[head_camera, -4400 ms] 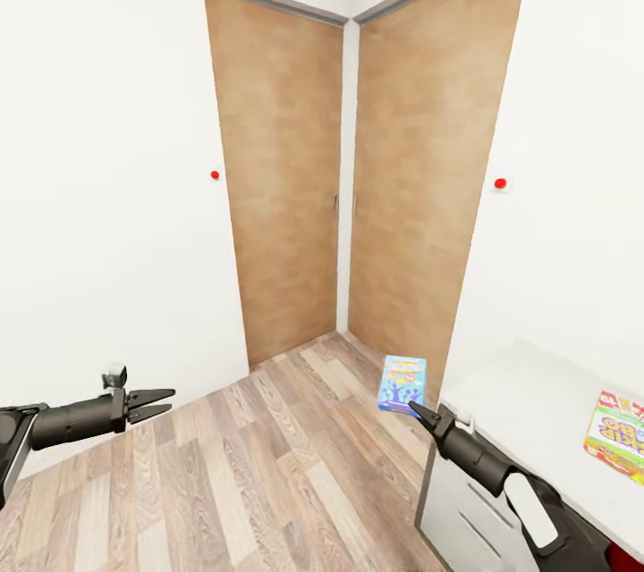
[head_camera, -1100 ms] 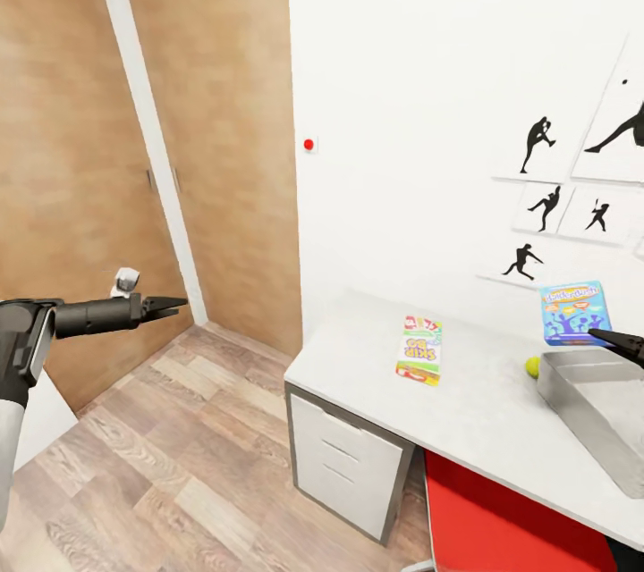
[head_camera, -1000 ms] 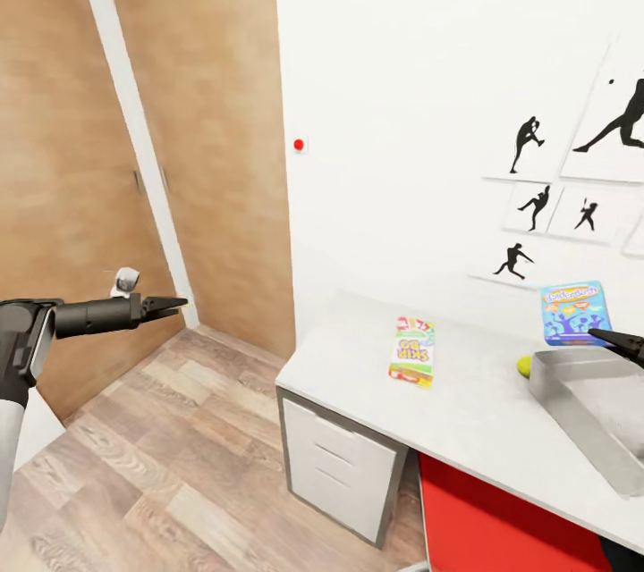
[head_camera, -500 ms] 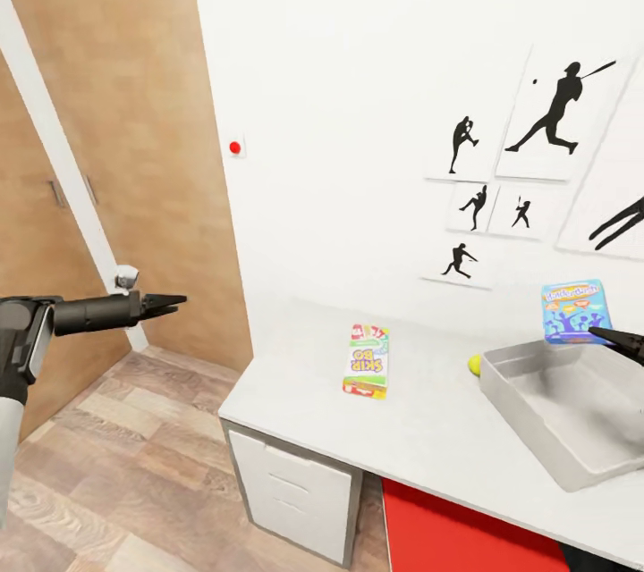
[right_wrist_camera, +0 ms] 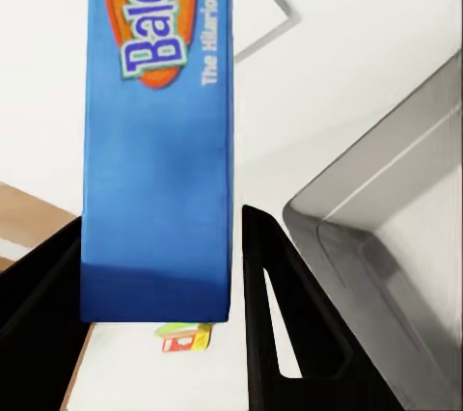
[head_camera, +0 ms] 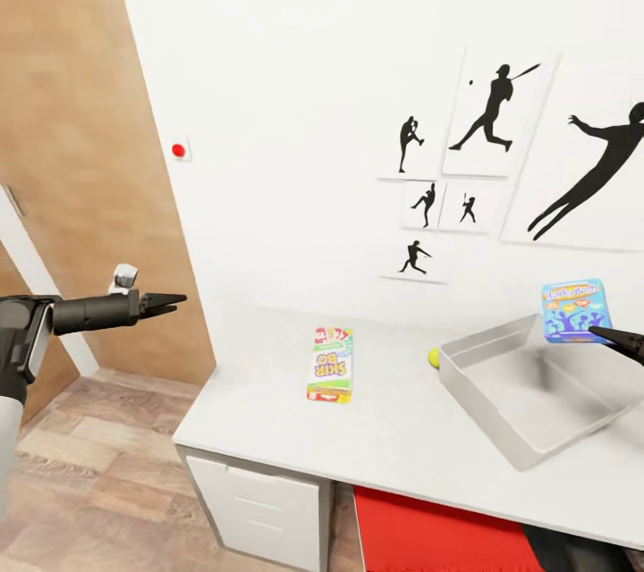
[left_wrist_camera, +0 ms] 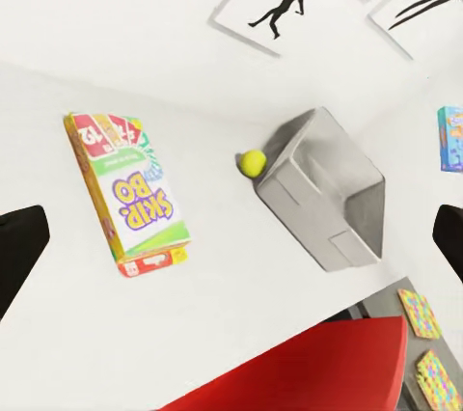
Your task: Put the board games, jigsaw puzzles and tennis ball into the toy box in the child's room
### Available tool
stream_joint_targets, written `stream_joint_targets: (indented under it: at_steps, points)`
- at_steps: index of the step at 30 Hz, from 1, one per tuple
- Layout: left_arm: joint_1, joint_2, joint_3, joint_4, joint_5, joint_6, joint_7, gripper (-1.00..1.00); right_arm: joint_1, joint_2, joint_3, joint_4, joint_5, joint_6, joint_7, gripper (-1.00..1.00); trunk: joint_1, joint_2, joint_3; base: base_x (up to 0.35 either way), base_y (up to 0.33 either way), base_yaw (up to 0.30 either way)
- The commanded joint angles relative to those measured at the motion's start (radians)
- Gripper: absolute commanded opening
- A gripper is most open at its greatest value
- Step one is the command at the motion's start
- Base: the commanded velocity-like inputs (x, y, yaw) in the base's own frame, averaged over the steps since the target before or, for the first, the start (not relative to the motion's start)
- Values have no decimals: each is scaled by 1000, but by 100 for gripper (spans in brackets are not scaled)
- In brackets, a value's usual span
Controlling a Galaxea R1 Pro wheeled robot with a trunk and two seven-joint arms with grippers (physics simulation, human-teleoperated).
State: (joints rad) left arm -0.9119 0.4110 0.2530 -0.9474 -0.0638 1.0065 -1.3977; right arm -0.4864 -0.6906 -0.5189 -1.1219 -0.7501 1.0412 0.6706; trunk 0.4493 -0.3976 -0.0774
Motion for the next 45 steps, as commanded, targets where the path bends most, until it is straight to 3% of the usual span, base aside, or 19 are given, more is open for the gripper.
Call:
stream_joint_targets:
  at_steps: [1,21,45]
  points:
    - [-1,0,2,-1,-7,11,-7,100,-4,0,-1,0,2,6,6,-100,1,-2,-2,3,-2,-278]
    - [-2,1,2,-1,-7,13,-7,100,-15,-6,0,2,10,6,1,-100,1,-2,-2,25,-6,-269]
    - [-8,0,2,-2,-7,16,-8,100,-15,-6,3,-8,12,6,1,-100,1,-2,-2,63,-92,-21]
